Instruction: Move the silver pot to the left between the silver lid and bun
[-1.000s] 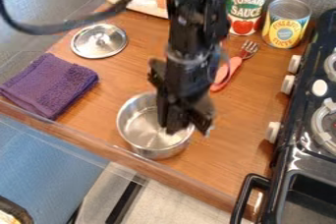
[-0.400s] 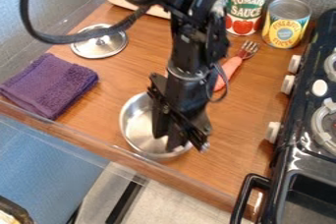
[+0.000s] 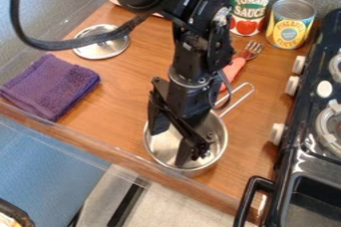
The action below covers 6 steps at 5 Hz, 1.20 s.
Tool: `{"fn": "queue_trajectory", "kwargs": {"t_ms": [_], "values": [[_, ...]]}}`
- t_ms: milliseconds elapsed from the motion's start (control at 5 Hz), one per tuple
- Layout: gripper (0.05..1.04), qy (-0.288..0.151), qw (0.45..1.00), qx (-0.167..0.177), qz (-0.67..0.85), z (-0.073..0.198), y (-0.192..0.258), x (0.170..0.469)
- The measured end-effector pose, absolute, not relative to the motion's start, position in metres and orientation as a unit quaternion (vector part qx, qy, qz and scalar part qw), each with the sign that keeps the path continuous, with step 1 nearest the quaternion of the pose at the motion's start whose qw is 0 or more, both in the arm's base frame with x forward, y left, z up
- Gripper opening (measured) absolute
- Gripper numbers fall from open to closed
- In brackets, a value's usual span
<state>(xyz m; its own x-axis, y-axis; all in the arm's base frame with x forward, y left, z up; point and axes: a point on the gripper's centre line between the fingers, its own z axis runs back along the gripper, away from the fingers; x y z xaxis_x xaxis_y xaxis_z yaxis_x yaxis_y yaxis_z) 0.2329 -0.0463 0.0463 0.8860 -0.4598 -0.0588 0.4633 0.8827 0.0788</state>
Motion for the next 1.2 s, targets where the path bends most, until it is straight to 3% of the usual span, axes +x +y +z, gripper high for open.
{"fn": "queue_trajectory", "kwargs": {"t_ms": [200,600,800,1200], "values": [[1.008,0.017,0.971,0.043,-0.236,0.052,-0.047,0.232],[1.001,-0.004,0.973,0.007,-0.231,0.076,-0.058,0.233],[1.001,-0.008,0.969,0.018,-0.245,0.072,-0.065,0.233],[0.969,0.027,0.965,0.046,-0.258,0.037,-0.071,0.223]]}}
